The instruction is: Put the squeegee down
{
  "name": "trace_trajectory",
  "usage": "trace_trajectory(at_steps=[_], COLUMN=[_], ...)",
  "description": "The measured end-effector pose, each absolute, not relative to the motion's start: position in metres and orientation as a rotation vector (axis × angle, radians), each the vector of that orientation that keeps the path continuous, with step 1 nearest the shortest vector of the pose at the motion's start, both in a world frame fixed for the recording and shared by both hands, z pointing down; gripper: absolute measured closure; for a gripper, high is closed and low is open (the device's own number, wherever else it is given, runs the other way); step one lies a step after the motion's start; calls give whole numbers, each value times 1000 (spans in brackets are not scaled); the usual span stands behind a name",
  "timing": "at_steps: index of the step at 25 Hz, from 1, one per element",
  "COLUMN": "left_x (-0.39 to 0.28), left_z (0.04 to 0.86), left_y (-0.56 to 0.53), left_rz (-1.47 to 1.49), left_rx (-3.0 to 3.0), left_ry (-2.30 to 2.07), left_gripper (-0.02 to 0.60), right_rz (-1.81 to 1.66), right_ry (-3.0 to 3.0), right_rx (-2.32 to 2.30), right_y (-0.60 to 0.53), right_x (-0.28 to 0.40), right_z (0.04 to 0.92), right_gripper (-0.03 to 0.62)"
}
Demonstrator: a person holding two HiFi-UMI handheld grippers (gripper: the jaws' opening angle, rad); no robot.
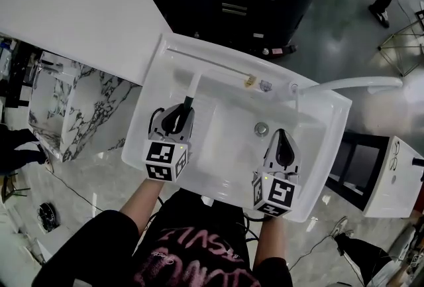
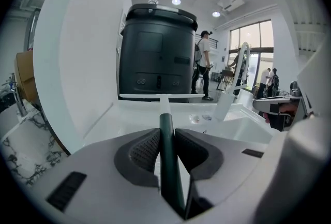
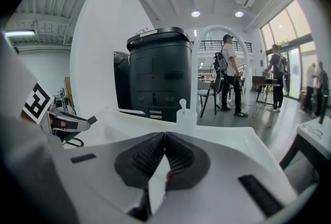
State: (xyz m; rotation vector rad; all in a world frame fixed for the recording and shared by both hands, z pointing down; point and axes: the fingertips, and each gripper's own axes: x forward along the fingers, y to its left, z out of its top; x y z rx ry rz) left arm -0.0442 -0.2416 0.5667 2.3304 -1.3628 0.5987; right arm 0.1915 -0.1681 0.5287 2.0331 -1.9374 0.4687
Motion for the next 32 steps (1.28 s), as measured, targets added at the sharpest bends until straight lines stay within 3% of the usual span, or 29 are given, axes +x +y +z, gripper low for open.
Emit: trace_trajectory(at_steps=[32], left_x=[-37], left_z=[635], left_y=[-265], left_rz=[807], left_rx=[2216], left_ry=[-1321], left_gripper=[485], right_rz=[578], right_ry=[-1888], right_rx=[1992], right_y=[-181], right_x=[196], right_z=[578], right_gripper=[574])
